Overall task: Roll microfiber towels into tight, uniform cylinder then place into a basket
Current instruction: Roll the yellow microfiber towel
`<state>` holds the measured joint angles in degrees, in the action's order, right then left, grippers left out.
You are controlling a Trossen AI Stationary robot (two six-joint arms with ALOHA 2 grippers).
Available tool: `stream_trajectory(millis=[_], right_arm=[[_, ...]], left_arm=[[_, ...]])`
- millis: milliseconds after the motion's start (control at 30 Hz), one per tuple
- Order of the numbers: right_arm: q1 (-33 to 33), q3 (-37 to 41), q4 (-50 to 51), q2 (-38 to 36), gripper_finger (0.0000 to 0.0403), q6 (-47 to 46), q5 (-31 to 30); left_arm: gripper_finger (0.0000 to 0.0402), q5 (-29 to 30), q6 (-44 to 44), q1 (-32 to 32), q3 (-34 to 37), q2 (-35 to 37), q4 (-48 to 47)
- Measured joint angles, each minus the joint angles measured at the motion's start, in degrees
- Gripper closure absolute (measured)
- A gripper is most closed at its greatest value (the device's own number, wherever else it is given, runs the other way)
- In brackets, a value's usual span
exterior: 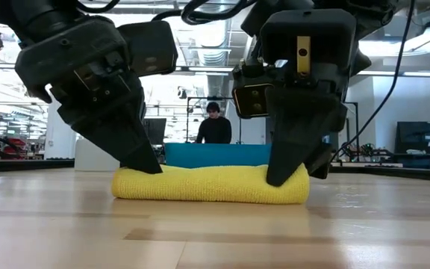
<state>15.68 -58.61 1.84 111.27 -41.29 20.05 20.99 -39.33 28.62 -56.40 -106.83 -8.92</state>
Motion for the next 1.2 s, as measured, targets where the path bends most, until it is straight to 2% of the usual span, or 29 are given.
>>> stream_trajectory(millis=[233,467,567,700,833,1000,1200], right_arm=[[-1.9,0.2,7.1,-5.6,0.0282,7.4,-1.3],[1.0,1.3,18.1,-14.5,0.0282,17.0,-9.2],[4.5,3.9,15.3,-17.4,0.028,20.5,-13.2],[9.9,7.3,2.6,-17.6,0.028,25.4,-18.6],[13.6,7.6,-5.7,-14.3,0.028,34.7,-19.0],[14.3,7.1,-8.6,-9.1,0.028,44.3,-20.5],[12.7,4.5,-8.3,-5.6,0.0284,44.7,-26.6]], left_arm=[[0.04,0.3,-2.0,0.0,0.1,0.0,-0.7],[0.04,0.6,-2.3,0.0,0.1,0.0,-0.8],[0.04,0.7,-2.4,0.0,0.1,0.0,-0.8],[0.04,0.8,-2.4,-0.1,0.1,-0.1,-0.7],[0.04,0.6,-3.0,-0.5,0.1,-0.1,-0.6],[0.04,0.1,-3.5,-0.9,0.1,-0.1,-0.6],[0.04,0.1,-3.5,-0.9,0.1,-0.1,-0.6]])
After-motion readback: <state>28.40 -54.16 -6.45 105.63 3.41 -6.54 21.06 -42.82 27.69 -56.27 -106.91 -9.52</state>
